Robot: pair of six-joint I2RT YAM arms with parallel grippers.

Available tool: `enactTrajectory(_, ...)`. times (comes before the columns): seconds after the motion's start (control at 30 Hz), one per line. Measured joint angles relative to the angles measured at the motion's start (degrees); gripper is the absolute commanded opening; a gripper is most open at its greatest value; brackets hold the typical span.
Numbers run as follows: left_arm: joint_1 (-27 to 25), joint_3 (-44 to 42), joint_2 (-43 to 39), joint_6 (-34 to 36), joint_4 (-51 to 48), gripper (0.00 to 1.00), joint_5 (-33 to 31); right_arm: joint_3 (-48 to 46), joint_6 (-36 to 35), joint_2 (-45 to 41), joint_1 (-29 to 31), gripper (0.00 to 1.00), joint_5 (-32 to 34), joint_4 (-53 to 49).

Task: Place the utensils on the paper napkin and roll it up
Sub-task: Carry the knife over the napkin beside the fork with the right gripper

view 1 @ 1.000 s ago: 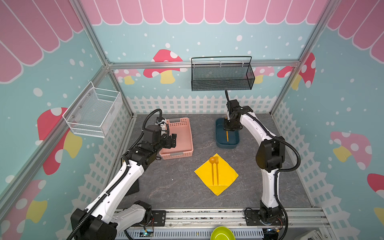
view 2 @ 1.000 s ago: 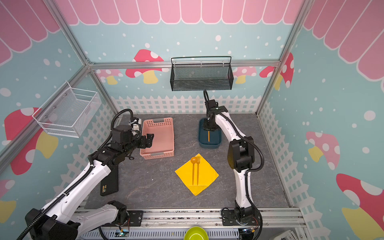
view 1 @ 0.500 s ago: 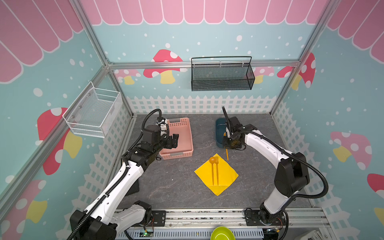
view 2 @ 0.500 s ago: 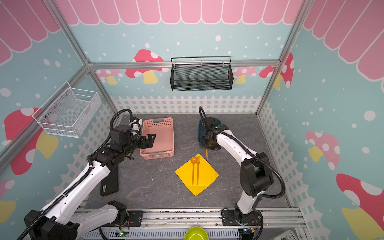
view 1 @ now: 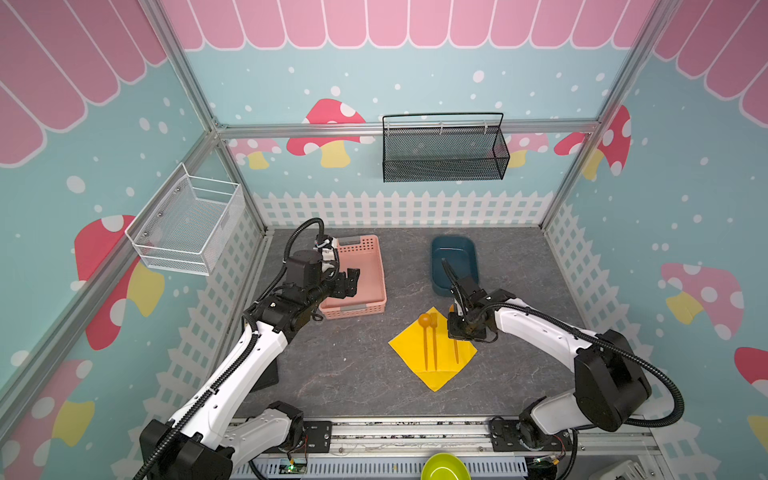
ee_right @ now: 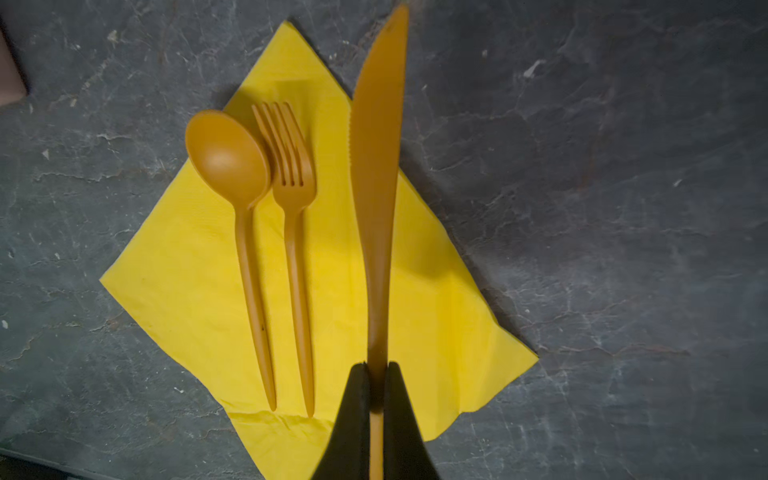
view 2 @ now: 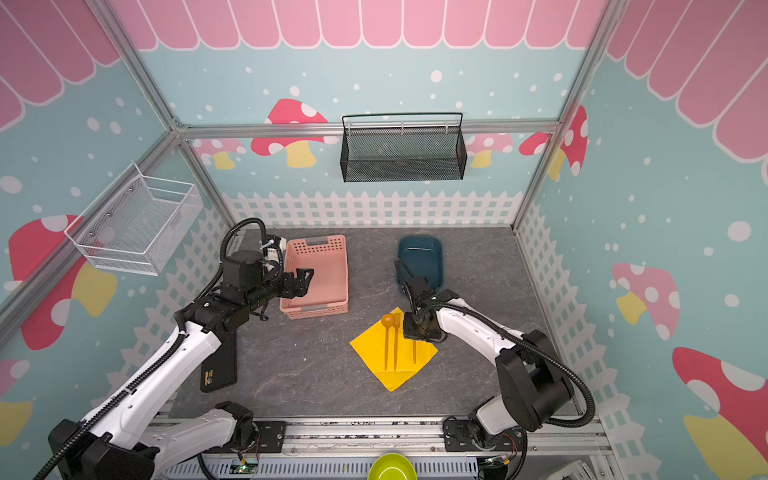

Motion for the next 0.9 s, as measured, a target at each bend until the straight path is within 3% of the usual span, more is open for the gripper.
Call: enactTrajectory(0.9, -0.3, 0.0, 0.0, 0.0, 0.0, 0.92, 0.0, -2.8, 4.6, 5.8, 2.8, 0.05, -1.0, 8.5)
